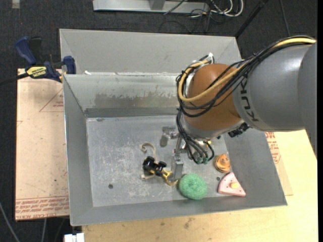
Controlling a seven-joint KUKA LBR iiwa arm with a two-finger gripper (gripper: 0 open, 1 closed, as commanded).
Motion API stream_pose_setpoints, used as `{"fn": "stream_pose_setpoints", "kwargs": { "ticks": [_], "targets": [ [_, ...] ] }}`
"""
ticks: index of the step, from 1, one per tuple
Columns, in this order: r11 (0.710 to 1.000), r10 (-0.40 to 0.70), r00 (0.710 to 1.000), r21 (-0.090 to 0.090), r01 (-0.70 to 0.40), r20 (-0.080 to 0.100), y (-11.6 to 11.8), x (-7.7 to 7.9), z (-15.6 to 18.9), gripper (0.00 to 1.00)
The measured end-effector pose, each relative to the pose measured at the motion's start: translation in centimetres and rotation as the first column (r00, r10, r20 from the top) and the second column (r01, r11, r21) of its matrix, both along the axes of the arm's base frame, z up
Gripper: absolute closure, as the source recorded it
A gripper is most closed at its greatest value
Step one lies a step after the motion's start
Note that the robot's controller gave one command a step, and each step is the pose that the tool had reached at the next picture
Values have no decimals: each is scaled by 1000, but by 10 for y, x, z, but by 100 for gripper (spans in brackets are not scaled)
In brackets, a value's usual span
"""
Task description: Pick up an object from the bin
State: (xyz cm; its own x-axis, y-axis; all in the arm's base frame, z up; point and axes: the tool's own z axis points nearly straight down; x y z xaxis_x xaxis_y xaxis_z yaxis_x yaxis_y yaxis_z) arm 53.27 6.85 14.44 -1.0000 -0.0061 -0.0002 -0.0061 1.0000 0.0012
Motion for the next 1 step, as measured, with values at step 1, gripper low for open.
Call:
{"fn": "stream_pose_setpoints", "kwargs": {
  "ticks": [1],
  "targets": [
    [984, -179, 984, 0, 179, 0, -3, -10, -40, 0]
  ]
}}
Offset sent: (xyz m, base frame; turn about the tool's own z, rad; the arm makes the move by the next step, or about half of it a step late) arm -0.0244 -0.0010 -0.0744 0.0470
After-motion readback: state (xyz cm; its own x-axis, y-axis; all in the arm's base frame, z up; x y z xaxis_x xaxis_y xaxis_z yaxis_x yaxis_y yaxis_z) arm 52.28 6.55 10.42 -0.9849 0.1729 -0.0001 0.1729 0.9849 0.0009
